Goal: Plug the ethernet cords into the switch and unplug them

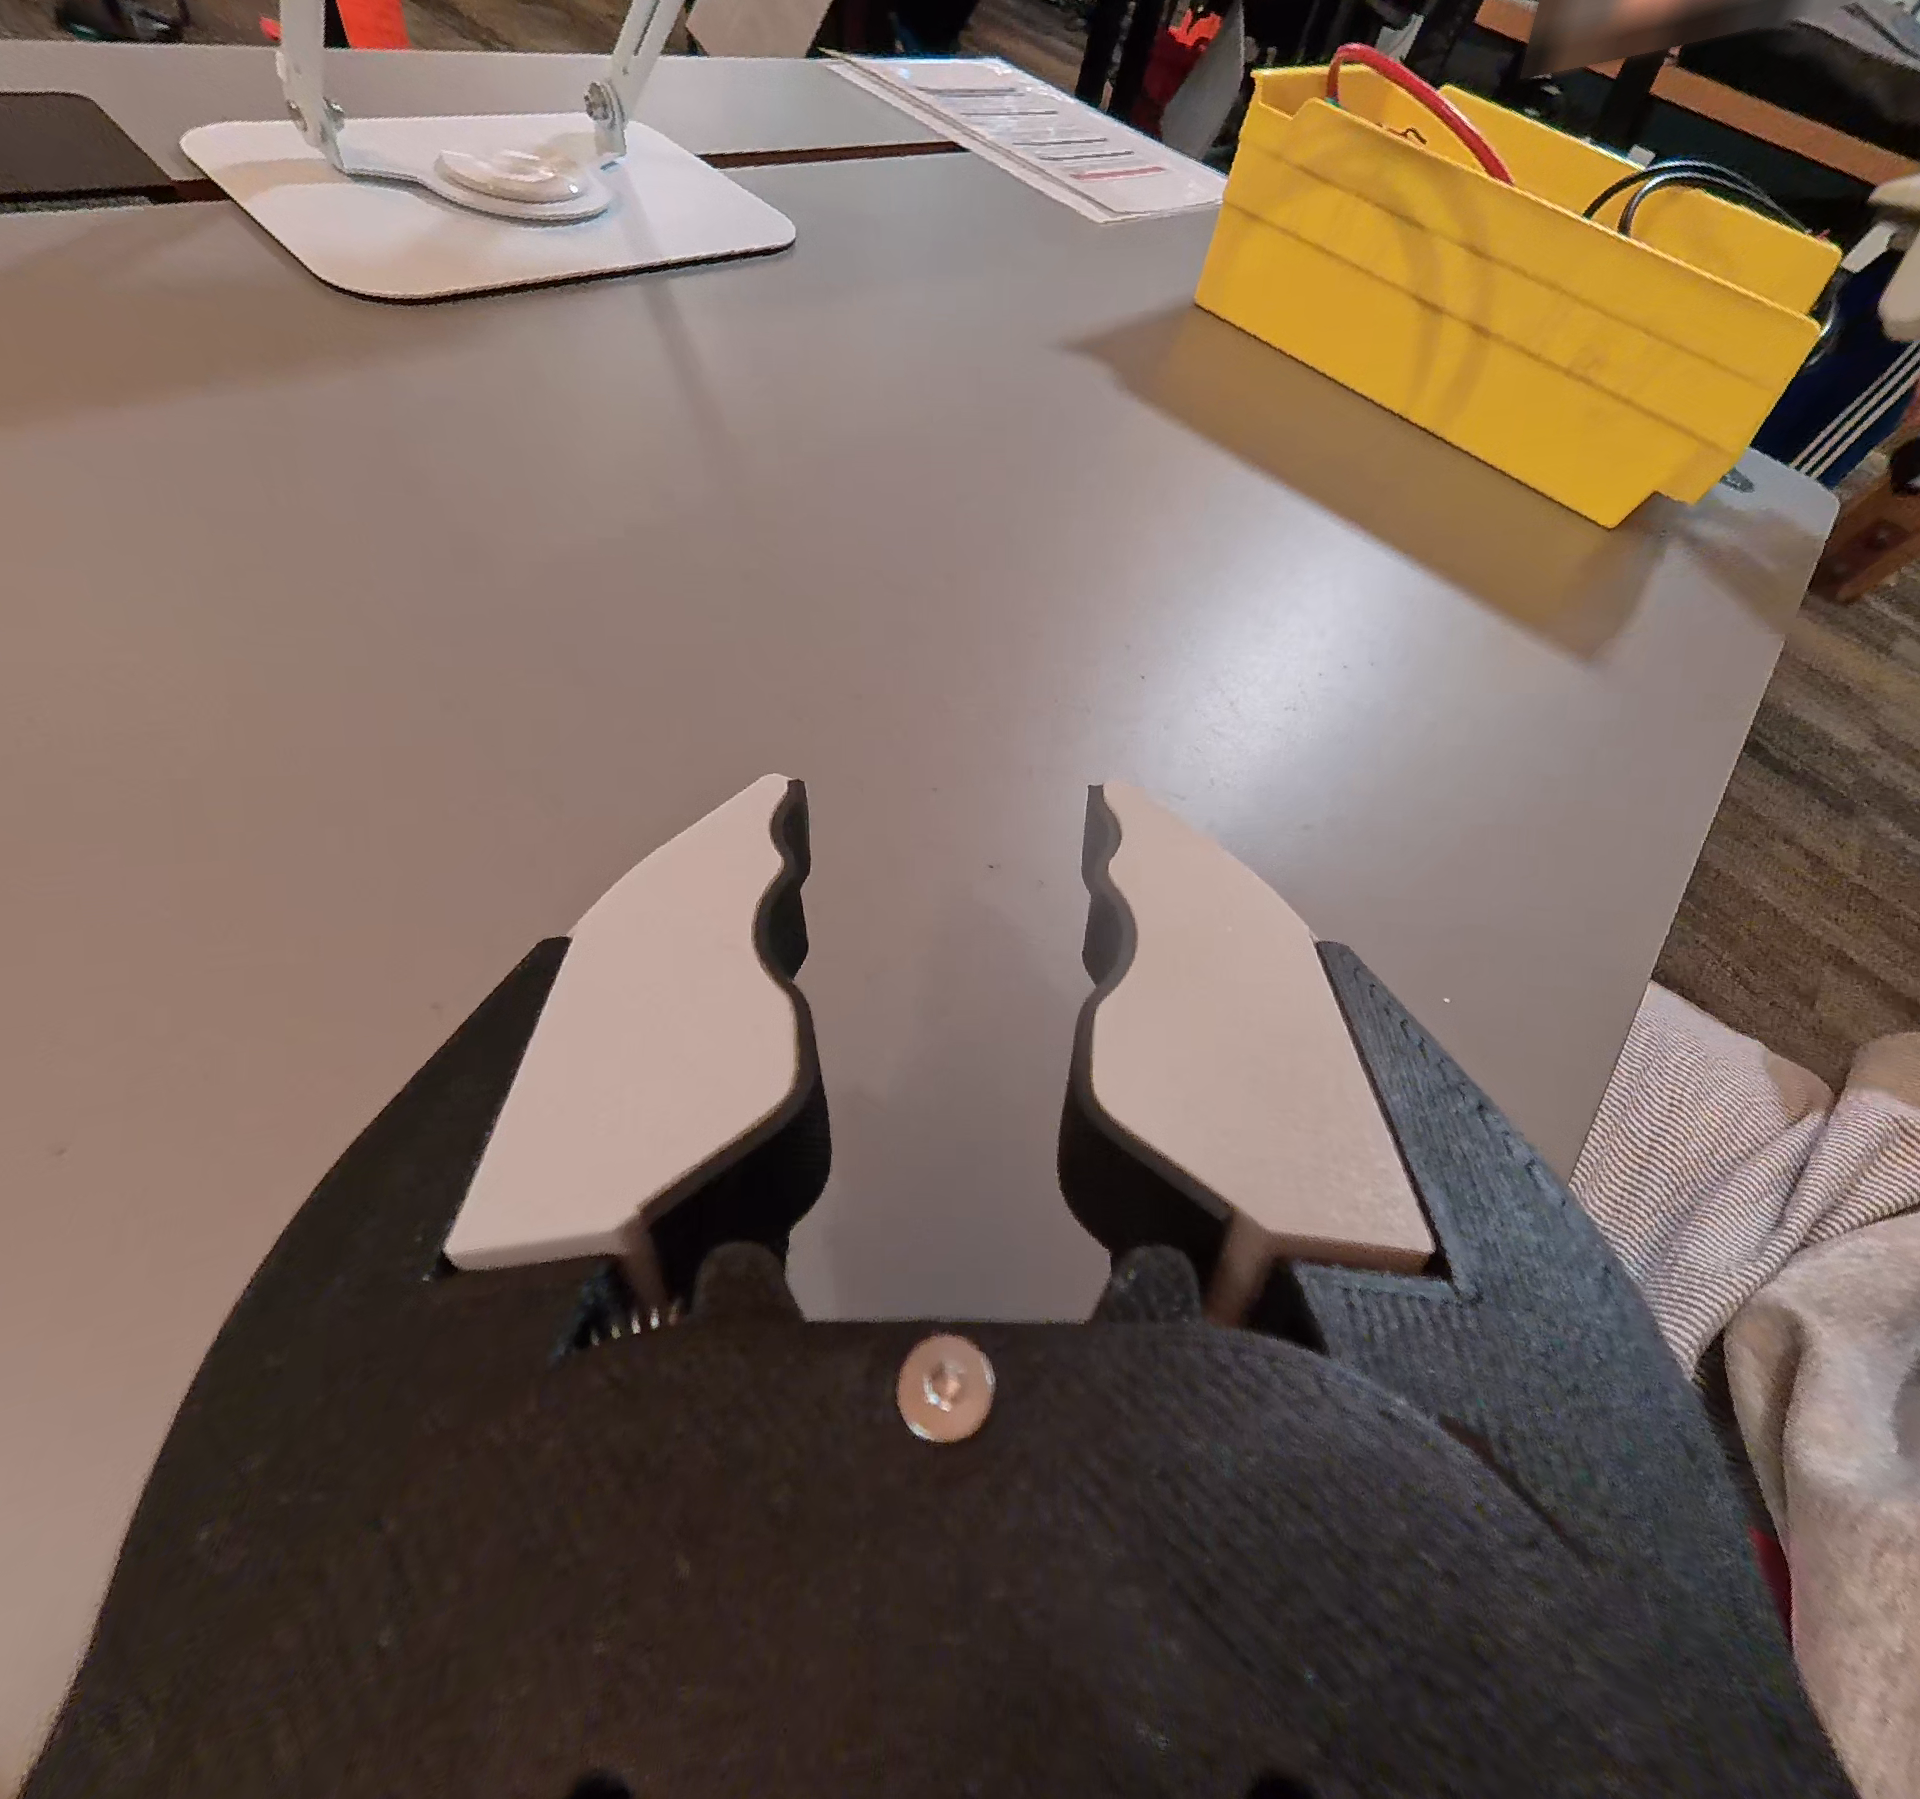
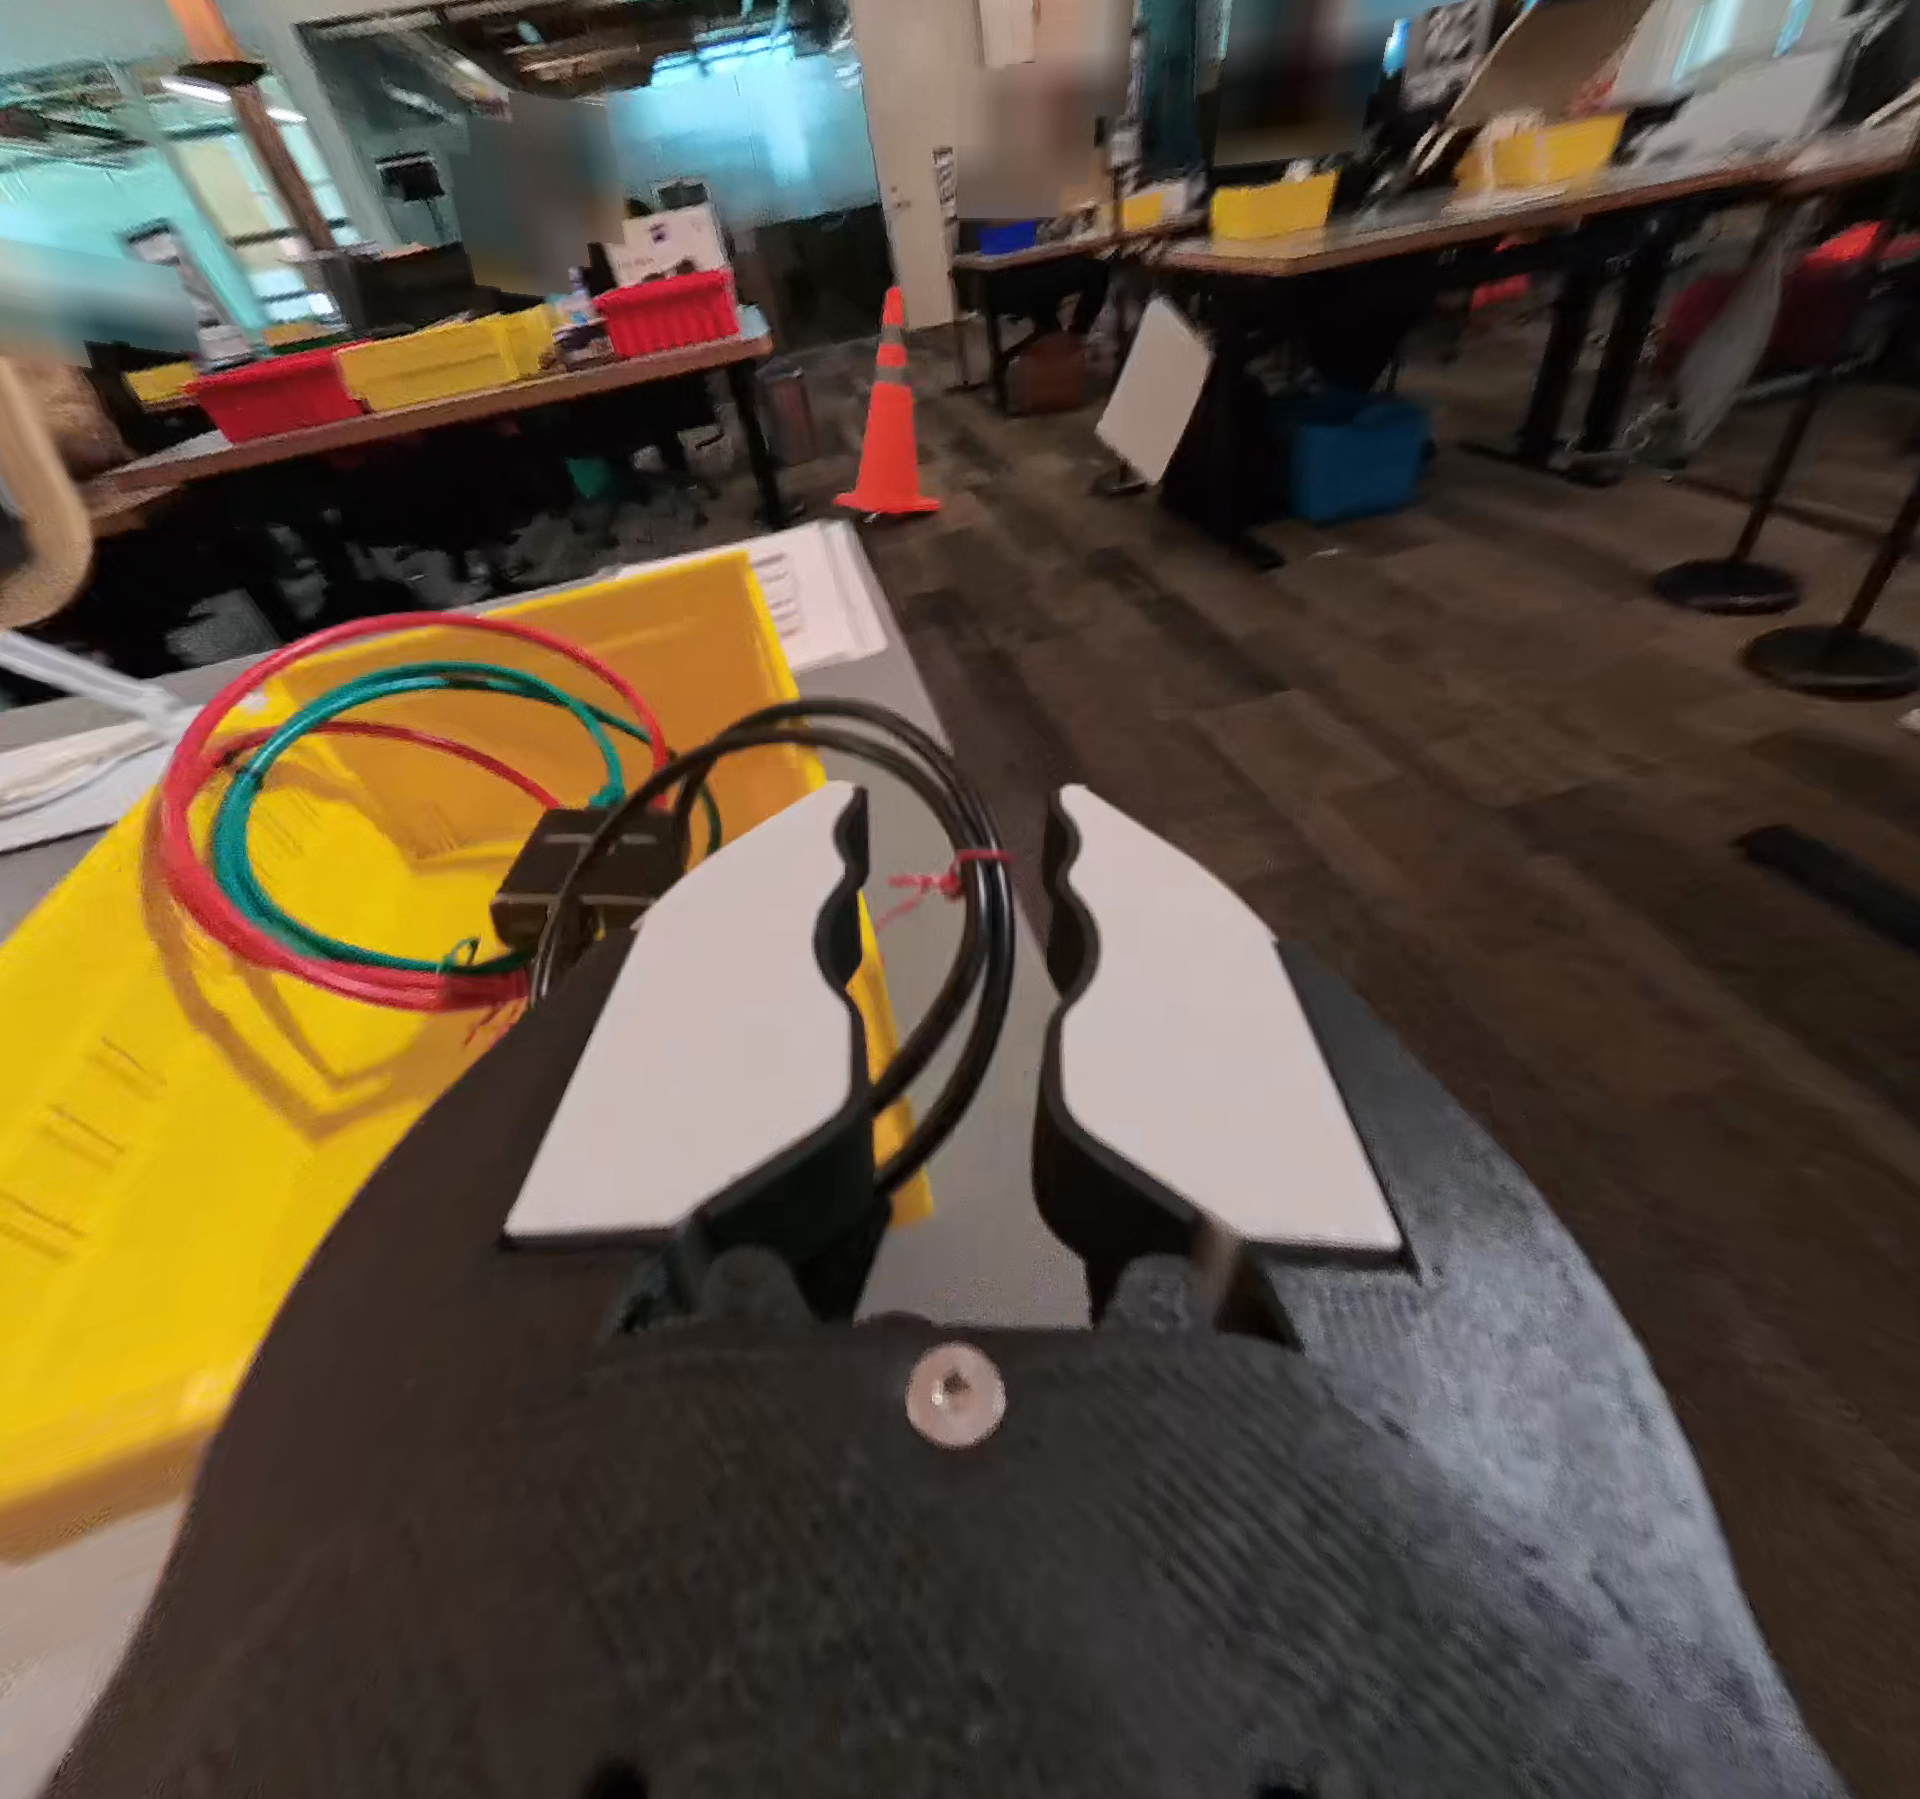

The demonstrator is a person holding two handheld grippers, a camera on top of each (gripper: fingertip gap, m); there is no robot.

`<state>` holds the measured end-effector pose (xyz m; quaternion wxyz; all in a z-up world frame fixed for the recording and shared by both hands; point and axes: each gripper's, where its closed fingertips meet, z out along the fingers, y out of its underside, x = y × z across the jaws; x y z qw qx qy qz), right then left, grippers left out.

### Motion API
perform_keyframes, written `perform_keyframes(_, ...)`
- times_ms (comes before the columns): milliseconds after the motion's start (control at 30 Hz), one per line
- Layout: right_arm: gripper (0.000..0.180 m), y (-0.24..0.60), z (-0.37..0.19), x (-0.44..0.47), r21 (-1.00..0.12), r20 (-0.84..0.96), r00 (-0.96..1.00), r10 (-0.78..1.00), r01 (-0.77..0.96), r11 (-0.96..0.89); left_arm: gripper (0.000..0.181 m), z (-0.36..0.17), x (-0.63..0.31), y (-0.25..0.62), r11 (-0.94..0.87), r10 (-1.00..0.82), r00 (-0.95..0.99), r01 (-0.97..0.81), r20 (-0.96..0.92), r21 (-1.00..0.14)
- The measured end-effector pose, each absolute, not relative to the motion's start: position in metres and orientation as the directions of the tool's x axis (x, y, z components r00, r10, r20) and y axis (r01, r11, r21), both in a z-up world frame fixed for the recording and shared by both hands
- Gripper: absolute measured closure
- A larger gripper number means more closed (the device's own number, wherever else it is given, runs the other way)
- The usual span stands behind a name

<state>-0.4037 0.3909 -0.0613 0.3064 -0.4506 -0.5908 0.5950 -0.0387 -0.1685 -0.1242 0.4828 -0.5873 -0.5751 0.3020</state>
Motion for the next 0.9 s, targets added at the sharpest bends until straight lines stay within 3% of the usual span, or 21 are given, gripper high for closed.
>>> perform_keyframes(200, 0.136, 0.390, -0.089, -0.406, -0.944, -0.325, -0.527, 0.786, 0.228, -0.237, 0.130, -0.124, -0.039, -0.166, 0.119, 0.969, 0.158, 0.385, 0.192, -0.915)
perform_keyframes(333, 0.145, 0.402, -0.083, -0.402, -0.850, -0.521, -0.572, 0.634, 0.278, -0.447, 0.130, -0.124, -0.039, -0.165, 0.103, 0.972, 0.158, 0.387, 0.176, -0.916)
perform_keyframes(467, 0.143, 0.373, -0.096, -0.394, -0.806, -0.592, -0.624, 0.510, 0.451, -0.383, 0.130, -0.126, -0.039, -0.164, 0.108, 0.969, 0.162, 0.393, 0.184, -0.913)
perform_keyframes(667, 0.161, 0.366, -0.077, -0.395, -0.966, -0.229, -0.591, 0.773, 0.238, -0.104, 0.130, -0.126, -0.039, -0.165, 0.112, 0.970, 0.158, 0.394, 0.187, -0.913)
perform_keyframes(800, 0.169, 0.336, -0.056, -0.386, -0.990, 0.008, -0.607, 0.795, 0.106, 0.091, 0.130, -0.126, -0.039, -0.166, 0.123, 0.967, 0.159, 0.393, 0.199, -0.911)
perform_keyframes(900, 0.173, 0.310, -0.063, -0.387, -0.978, 0.083, -0.618, 0.782, 0.101, 0.184, 0.130, -0.126, -0.039, -0.166, 0.129, 0.966, 0.160, 0.391, 0.205, -0.912)
